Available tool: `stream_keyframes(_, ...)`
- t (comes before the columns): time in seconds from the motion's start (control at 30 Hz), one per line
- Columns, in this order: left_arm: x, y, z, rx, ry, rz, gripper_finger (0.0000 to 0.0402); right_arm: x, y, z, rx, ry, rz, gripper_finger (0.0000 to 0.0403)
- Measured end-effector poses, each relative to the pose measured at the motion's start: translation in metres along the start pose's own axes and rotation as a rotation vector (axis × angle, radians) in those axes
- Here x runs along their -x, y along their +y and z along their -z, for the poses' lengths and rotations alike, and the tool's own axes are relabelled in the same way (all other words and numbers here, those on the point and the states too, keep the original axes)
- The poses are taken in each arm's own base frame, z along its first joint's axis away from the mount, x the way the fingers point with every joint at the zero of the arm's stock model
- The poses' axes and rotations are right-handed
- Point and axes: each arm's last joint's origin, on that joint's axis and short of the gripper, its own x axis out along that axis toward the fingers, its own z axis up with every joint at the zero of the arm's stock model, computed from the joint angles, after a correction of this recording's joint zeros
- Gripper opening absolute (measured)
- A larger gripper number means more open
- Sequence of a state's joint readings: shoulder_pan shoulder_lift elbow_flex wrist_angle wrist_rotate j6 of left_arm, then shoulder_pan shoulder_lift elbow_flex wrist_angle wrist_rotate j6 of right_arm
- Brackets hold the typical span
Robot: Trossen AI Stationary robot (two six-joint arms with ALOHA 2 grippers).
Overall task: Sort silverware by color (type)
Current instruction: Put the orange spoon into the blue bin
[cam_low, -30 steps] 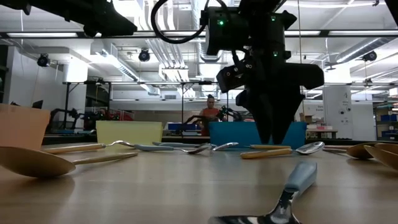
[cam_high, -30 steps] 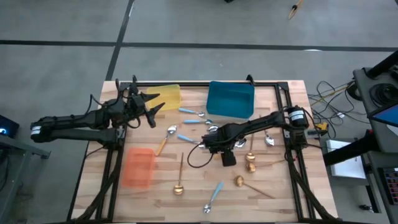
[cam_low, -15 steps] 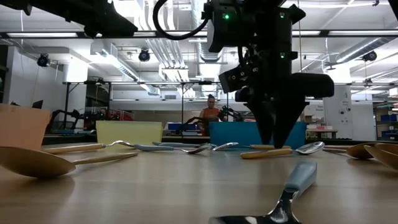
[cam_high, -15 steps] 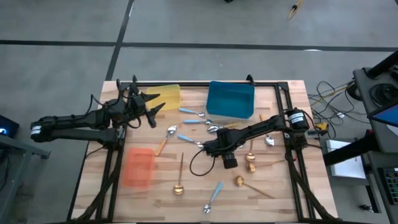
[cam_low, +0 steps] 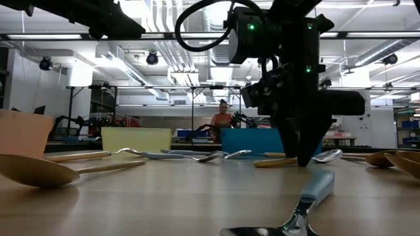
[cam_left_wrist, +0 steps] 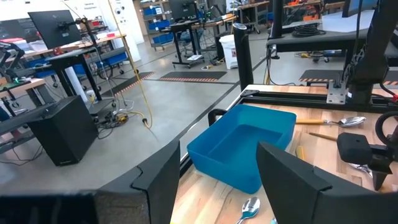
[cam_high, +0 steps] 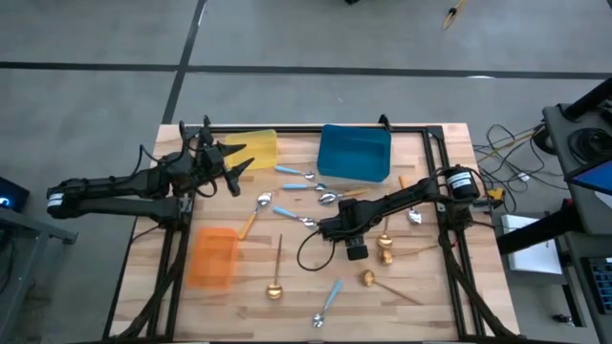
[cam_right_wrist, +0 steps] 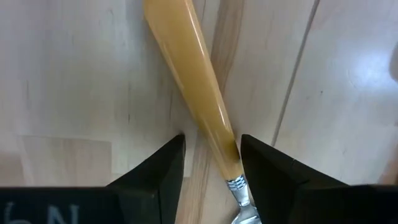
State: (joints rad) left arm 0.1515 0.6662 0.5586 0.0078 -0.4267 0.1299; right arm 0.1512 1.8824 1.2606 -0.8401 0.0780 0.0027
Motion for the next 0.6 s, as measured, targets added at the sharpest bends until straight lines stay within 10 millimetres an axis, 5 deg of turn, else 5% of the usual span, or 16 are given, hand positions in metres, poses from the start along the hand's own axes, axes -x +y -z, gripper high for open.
stream_keyframes(0.37,0.0,0.0,0.0,0.0,0.0,0.0,0.0194,-0.0012,0.0007,-0.0004,0.004,-0.004,-0.012,0.0041)
stream_keyframes(0.6,0.0,0.0,0.0,0.0,0.0,0.001,0.0194,0.001,0.0002,-0.0029,-0.01,-0.011,-0.007,0.0037)
